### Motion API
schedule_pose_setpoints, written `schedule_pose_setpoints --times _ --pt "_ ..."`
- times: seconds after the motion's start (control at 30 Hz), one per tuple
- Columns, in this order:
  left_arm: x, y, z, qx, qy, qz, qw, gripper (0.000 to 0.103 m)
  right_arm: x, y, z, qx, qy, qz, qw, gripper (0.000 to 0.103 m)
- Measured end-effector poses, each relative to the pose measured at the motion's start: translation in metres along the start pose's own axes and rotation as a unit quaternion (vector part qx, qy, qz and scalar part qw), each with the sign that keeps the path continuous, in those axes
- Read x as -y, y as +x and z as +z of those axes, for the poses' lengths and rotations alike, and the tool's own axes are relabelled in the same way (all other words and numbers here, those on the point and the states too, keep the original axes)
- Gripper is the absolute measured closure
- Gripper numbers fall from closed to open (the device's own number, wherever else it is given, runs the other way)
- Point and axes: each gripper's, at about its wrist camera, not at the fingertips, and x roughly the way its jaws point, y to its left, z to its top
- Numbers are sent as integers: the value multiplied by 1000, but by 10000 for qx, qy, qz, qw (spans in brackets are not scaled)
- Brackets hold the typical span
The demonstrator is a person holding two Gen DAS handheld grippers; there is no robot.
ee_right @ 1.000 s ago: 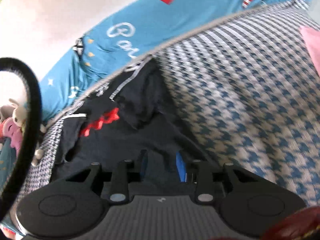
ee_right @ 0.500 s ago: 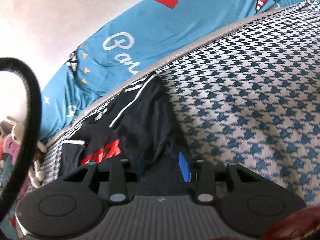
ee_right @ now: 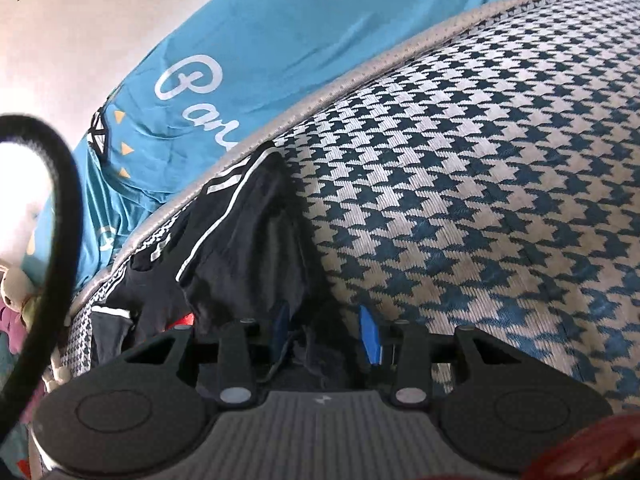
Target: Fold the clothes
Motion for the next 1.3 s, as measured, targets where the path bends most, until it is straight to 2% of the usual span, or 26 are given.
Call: schedule_pose_setpoints --times 0.27,0.33,0.4,0.5,0.67,0.83,0.97,1.0,1.03,1.07,1.3 --pt "-8 9 3 -98 -289 -173 9994 3 -6 9 5 17 -307 211 9993 65" --pt "-8 9 3 -110 -299 -182 9993 3 -9 11 5 20 -404 225 9989 80" --pt "-7 10 3 -97 -278 -155 9994 3 -11 14 5 -8 -431 232 9988 87" --pt "-6 11 3 -115 -270 -162 9994 3 -13 14 5 -20 -374 299 9989 90" --pt "-5 12 2 -141 -213 -136 9996 3 -18 13 6 -10 -408 438 9982 91" --pt "-7 13 1 -189 -246 -161 9994 3 -15 21 4 -54 -328 454 9984 83" --pt "-9 13 1 -172 -281 -120 9994 3 -22 25 1 59 -541 401 9977 81" --pt "-10 13 1 -177 -293 -111 9994 3 -26 25 0 101 -673 348 9971 82" --pt "-11 14 1 -180 -307 -103 9993 3 -29 25 -1 135 -765 298 9965 89" --pt "-12 14 1 -181 -318 -91 9993 3 -32 23 -1 171 -805 290 9962 92" --pt "-23 12 3 -94 -355 126 9992 3 -59 12 -8 466 -1020 430 9928 93"
